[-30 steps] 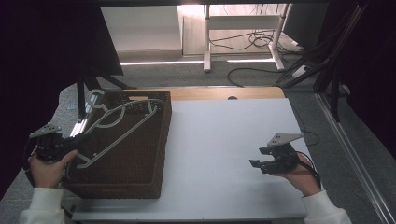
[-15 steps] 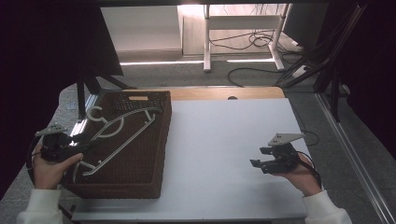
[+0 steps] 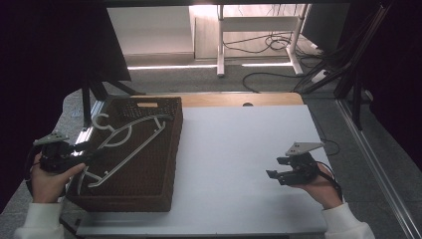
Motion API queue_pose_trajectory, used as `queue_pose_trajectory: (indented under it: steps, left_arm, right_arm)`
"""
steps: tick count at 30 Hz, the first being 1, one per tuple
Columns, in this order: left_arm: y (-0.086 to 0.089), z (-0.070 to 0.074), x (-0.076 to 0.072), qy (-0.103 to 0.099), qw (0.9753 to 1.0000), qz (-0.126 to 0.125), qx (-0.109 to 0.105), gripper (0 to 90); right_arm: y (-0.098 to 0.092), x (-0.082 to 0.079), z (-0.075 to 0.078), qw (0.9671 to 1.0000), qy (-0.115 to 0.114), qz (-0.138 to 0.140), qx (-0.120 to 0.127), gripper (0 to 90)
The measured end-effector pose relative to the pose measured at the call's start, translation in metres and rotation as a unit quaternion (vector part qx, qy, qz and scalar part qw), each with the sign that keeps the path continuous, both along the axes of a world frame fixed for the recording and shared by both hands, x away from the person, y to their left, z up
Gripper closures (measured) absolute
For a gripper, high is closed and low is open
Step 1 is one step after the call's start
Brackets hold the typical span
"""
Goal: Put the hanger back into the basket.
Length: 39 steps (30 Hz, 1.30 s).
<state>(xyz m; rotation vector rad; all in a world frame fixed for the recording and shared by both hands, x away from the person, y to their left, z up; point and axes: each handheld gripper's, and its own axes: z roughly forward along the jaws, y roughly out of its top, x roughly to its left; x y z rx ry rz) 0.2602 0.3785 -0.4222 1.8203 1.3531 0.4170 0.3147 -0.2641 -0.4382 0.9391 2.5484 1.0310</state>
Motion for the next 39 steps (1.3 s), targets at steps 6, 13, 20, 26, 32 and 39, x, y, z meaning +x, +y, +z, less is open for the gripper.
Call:
queue_pose_trajectory:
  steps: [6, 13, 20, 26, 32, 39]
  left_arm:
    - [-0.001, 0.002, -0.004, 0.0, 1.0, 0.003, 0.001, 33.2]
    - [-0.009, 0.001, -0.007, 0.029, 0.9992, 0.014, 0.022, 42.3]
    - [-0.014, -0.009, -0.006, 0.058, 0.9954, 0.037, 0.066, 60.5]
    - [-0.009, -0.004, -0.007, 0.05, 0.9944, 0.061, 0.07, 83.4]
    - [-0.012, -0.012, -0.002, 0.078, 0.9871, 0.078, 0.116, 90.0]
    - [-0.016, -0.01, -0.002, 0.073, 0.9833, 0.089, 0.141, 90.0]
  right_arm:
    - [-0.001, 0.0, 0.0, 1.0, 0.0, -0.001, -0.002, 36.0]
    - [-0.001, 0.0, 0.0, 1.0, -0.001, 0.0, -0.001, 36.0]
    - [-0.001, 0.0, 0.0, 1.0, -0.001, 0.0, -0.002, 36.0]
    - [0.0, 0.001, -0.001, 1.0, 0.0, 0.001, -0.002, 35.9]
    - [-0.001, 0.001, -0.001, 1.0, -0.001, 0.0, -0.003, 35.9]
    - [-0.001, 0.001, -0.001, 1.0, -0.003, 0.001, -0.004, 35.8]
